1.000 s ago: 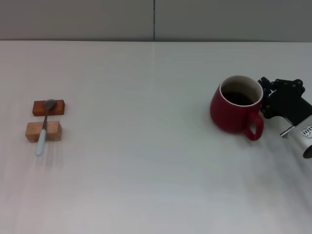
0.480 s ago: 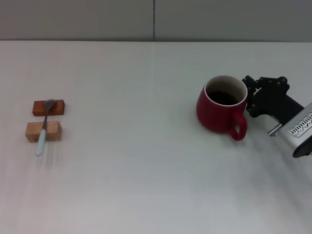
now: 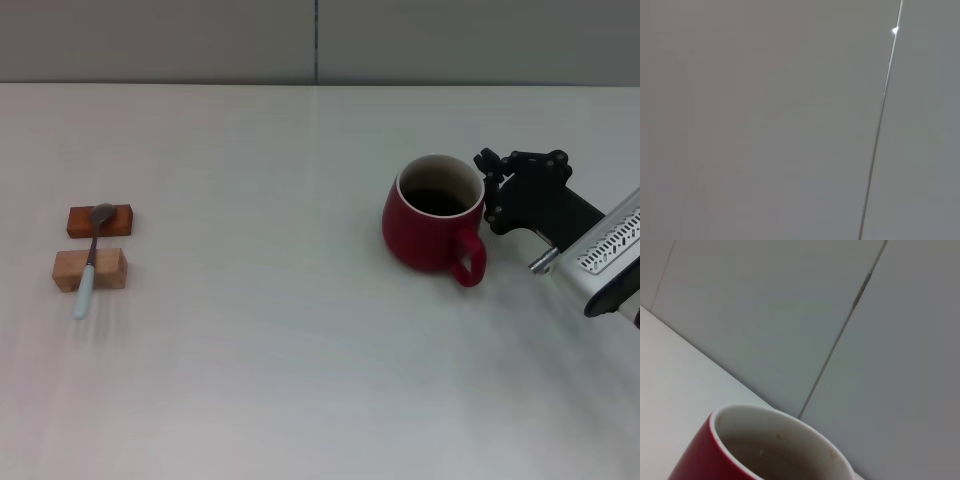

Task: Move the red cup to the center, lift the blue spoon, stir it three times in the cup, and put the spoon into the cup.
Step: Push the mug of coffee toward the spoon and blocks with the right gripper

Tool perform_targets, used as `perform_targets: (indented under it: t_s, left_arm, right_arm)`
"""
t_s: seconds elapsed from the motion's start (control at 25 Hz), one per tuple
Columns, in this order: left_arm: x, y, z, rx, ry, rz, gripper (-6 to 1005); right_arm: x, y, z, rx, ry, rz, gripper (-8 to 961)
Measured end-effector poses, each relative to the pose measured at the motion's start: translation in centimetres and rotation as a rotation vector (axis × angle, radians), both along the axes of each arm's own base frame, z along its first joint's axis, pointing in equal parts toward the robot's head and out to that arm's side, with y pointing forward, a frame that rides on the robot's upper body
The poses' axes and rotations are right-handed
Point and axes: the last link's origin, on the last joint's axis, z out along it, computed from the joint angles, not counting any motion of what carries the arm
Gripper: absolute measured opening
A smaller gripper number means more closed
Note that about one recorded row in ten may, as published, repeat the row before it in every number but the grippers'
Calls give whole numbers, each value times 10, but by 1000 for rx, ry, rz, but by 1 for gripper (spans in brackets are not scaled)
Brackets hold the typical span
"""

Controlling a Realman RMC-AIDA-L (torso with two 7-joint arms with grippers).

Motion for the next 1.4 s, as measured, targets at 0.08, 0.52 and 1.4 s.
perform_targets:
  t_s: [0.08,0.52,1.4]
  left_arm:
    - [0,0,0,0,0,0,827]
    - [2,1,-1,1,0,-7,828]
    - [2,-1,-1,2,-6,-13,828]
  right_arm:
    - [-1,0,-1,-1,3,2,38]
    - [-20,3,-11,-24,52,30,38]
    - [-13,1,-12,-5,78,-39,38]
